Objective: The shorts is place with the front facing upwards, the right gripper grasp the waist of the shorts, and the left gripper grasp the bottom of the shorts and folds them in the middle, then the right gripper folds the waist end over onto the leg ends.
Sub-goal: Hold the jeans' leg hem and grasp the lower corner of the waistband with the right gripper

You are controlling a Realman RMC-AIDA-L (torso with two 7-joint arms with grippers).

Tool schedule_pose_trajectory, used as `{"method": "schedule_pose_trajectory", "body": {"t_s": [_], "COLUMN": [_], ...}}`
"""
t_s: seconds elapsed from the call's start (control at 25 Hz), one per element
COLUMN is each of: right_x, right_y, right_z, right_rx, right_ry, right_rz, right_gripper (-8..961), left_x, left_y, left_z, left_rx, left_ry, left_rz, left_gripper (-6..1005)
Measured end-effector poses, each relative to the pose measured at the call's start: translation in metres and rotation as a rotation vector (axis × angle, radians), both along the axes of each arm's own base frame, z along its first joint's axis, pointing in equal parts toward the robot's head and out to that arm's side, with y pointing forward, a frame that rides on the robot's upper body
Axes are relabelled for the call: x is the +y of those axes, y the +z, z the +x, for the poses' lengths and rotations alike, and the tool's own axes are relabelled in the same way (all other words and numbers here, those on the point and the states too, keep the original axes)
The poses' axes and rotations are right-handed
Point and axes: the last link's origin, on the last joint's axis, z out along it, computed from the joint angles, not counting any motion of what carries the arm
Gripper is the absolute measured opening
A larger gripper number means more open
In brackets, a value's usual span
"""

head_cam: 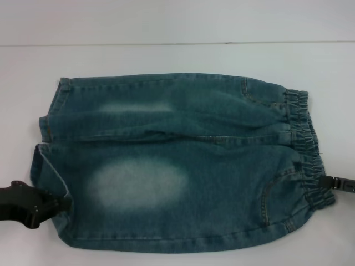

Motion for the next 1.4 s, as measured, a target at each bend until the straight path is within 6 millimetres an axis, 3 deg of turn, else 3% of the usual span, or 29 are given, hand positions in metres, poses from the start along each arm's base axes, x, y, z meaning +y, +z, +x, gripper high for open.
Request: {"method": "schedule_pose_trajectory", "body": {"t_s": [0.68,1.4], "right_x": [-0.0036,-0.0021], "right_y": [-0.0013,0.0023], "right_z": [-0.0074,0.0004], "right_rx": [0.035,0.016], "right_ry": [0.03,-0.039], "right_rz": [-0.036,-0.039], "right_gripper": [916,917], "left_x": [0.0021,0.0024], "left_y": [-0.0018,-0.0034], "left_z": [0.002,0.0036], "left_rx": [-0.006,-0.007], "left_ry": [-0.007,-0.014], "left_rz": [-0.005,-0.016], "left_gripper": [37,37]}}
